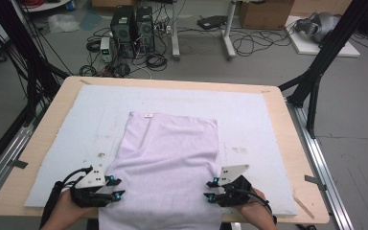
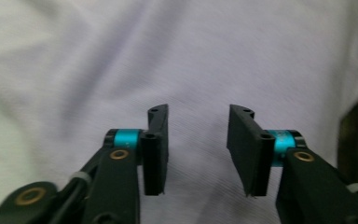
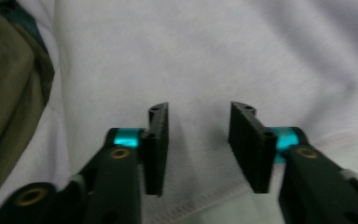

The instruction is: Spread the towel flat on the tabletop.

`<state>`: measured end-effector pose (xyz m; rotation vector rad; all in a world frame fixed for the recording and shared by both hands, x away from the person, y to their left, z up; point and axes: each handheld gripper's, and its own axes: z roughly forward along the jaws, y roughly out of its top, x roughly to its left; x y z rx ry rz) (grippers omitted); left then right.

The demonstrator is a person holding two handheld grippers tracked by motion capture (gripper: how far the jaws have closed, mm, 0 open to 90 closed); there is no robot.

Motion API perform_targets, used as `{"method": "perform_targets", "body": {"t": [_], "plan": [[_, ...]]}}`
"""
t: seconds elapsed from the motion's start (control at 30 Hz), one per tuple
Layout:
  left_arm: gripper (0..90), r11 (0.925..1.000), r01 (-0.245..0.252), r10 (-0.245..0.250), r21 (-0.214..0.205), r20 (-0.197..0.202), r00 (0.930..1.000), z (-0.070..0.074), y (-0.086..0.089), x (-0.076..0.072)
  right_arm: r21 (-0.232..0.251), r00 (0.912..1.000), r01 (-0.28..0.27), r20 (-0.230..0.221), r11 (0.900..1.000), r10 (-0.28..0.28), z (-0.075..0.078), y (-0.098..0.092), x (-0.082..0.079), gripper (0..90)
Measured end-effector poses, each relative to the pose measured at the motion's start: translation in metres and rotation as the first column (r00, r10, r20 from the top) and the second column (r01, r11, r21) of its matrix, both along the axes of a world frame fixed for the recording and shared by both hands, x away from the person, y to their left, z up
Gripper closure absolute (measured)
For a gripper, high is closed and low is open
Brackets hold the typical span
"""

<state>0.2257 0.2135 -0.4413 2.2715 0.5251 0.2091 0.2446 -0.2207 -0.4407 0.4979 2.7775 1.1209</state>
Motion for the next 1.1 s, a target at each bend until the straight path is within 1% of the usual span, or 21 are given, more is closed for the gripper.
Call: {"method": "perform_targets", "body": {"t": [0.03, 0.07, 0.13, 0.2, 0.27, 0.33, 0.37, 0.4, 0.47, 0.53, 0.67, 0.73, 0.8, 0.83, 0.9, 0.93, 0.97, 1.0, 1.03, 1.07, 1.1], "plan": [[67.0, 0.9999, 0.004, -0.004, -0.017, 0.023, 0.9997, -0.001, 0.000, -0.002, 0.016, 1.0000, 0.001, -0.006, 0.9999, -0.001, 0.000, 0.000, 0.001, 74.6], [84.2, 0.9996, 0.020, -0.020, -0.018, -0.001, 0.9998, 0.000, 0.001, -0.002, 0.023, 0.9991, -0.007, -0.041, 0.9997, 0.008, 0.000, -0.001, 0.001, 86.4], [87.6, 0.9999, 0.013, -0.013, -0.009, 0.014, 0.9998, 0.000, 0.000, -0.004, 0.014, 0.9994, -0.023, -0.025, 0.9996, 0.023, 0.001, 0.000, -0.001, 87.7], [88.3, 0.9997, 0.023, -0.023, -0.009, 0.009, 0.9997, 0.002, -0.001, -0.011, 0.006, 0.9981, -0.042, -0.045, 0.9991, 0.042, 0.003, -0.002, -0.007, 88.4], [88.3, 0.9986, 0.043, -0.042, -0.030, 0.021, 0.9989, 0.005, 0.000, -0.023, 0.034, 0.9951, -0.078, -0.057, 0.9964, 0.080, 0.008, -0.004, -0.022, 88.3], [87.2, 0.9971, 0.056, -0.054, -0.051, 0.029, 0.9981, 0.008, 0.001, -0.033, 0.070, 0.9946, -0.095, -0.035, 0.9930, 0.098, 0.017, -0.007, -0.039, 86.6], [83.8, 0.9969, 0.058, -0.056, -0.053, 0.029, 0.9980, 0.010, 0.001, -0.034, 0.090, 0.9946, -0.092, -0.039, 0.9916, 0.096, 0.021, -0.008, -0.044, 82.1], [75.2, 0.9975, 0.053, -0.051, -0.048, 0.034, 0.9981, 0.011, 0.001, -0.033, 0.115, 0.9944, -0.087, -0.051, 0.9895, 0.093, 0.023, -0.008, -0.044, 77.3], [70.5, 0.9982, 0.033, -0.031, -0.050, 0.041, 0.9987, 0.013, 0.001, -0.027, 0.117, 0.9957, -0.083, -0.032, 0.9897, 0.087, 0.025, -0.006, -0.039, 72.9], [66.4, 0.9985, 0.022, -0.019, -0.051, 0.060, 0.9980, 0.015, 0.001, -0.020, 0.114, 0.9968, -0.070, -0.031, 0.9911, 0.074, 0.024, -0.001, -0.030, 69.9], [67.7, 0.9988, -0.006, 0.010, -0.049, 0.063, 0.9980, 0.011, 0.003, -0.005, 0.100, 0.9985, -0.050, -0.016, 0.9938, 0.052, 0.017, 0.002, -0.016, 68.4], [69.6, 0.9987, -0.031, 0.033, -0.041, 0.059, 0.9977, 0.007, 0.004, 0.003, 0.101, 0.9989, -0.035, -0.027, 0.9942, 0.038, 0.013, 0.000, -0.010, 68.4], [68.9, 0.9977, -0.058, 0.060, -0.035, 0.060, 0.9964, 0.006, 0.004, 0.012, 0.090, 0.9999, 0.005, -0.016, 0.9959, -0.004, 0.010, -0.002, -0.003, 63.6], [67.5, 0.9962, -0.081, 0.082, -0.032, 0.060, 0.9948, 0.006, 0.005, 0.018, 0.083, 0.9990, 0.044, -0.010, 0.9956, -0.043, 0.009, -0.004, 0.002, 62.5], [63.9, 0.9919, -0.124, 0.125, -0.029, 0.061, 0.9903, 0.006, 0.005, 0.030, 0.083, 0.9946, 0.103, -0.001, 0.9911, -0.104, 0.008, -0.009, 0.016, 61.4], [63.8, 0.9895, -0.144, 0.144, -0.019, 0.057, 0.9879, 0.005, 0.005, 0.036, 0.069, 0.9910, 0.133, 0.002, 0.9887, -0.134, 0.007, -0.011, 0.023, 61.3], [64.0, 0.9879, -0.154, 0.155, -0.015, 0.043, 0.9870, 0.003, 0.005, 0.043, 0.063, 0.9877, 0.156, 0.005, 0.9858, -0.156, 0.005, -0.012, 0.030, 61.2], [66.3, 0.9876, -0.157, 0.157, -0.003, 0.025, 0.9873, 0.000, 0.004, 0.048, 0.050, 0.9851, 0.172, -0.003, 0.9839, -0.172, 0.004, -0.012, 0.035, 60.7], [70.4, 0.9882, -0.152, 0.152, -0.017, 0.018, 0.9882, -0.001, 0.005, 0.050, 0.026, 0.9834, 0.181, -0.007, 0.9831, -0.181, 0.002, -0.011, 0.041, 61.3], [77.2, 0.9873, -0.157, 0.158, -0.022, 0.017, 0.9873, -0.002, 0.005, 0.051, 0.008, 0.9835, 0.181, -0.004, 0.9835, -0.181, 0.000, -0.009, 0.045, 64.2], [84.0, 0.9886, -0.150, 0.150, -0.012, 0.022, 0.9884, -0.001, 0.004, 0.052, 0.017, 0.9839, 0.179, -0.008, 0.9838, -0.178, 0.000, -0.009, 0.047, 69.7]]}}
